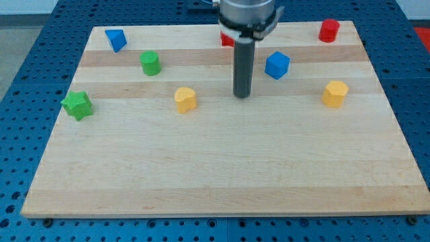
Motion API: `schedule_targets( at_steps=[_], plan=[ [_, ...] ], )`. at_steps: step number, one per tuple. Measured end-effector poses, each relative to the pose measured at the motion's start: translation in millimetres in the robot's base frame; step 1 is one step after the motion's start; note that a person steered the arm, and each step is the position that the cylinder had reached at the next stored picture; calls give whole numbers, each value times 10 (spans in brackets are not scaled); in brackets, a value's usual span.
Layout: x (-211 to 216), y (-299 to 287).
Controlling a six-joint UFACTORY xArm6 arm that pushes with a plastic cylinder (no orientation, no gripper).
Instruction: Push the yellow heart to the bottom left of the board
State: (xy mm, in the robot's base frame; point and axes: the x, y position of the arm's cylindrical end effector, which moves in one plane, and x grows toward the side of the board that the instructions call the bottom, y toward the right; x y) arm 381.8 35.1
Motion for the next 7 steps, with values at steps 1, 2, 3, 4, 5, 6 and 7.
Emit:
schedule_targets(
  at_steps=[1,2,3,4,5,6,7],
  plan=[
    [-147,-522],
    [322,-1009],
    [816,-1554],
    [985,-1723],
    [835,-1625],
    [901,-1861],
    [1240,-2295]
  ],
)
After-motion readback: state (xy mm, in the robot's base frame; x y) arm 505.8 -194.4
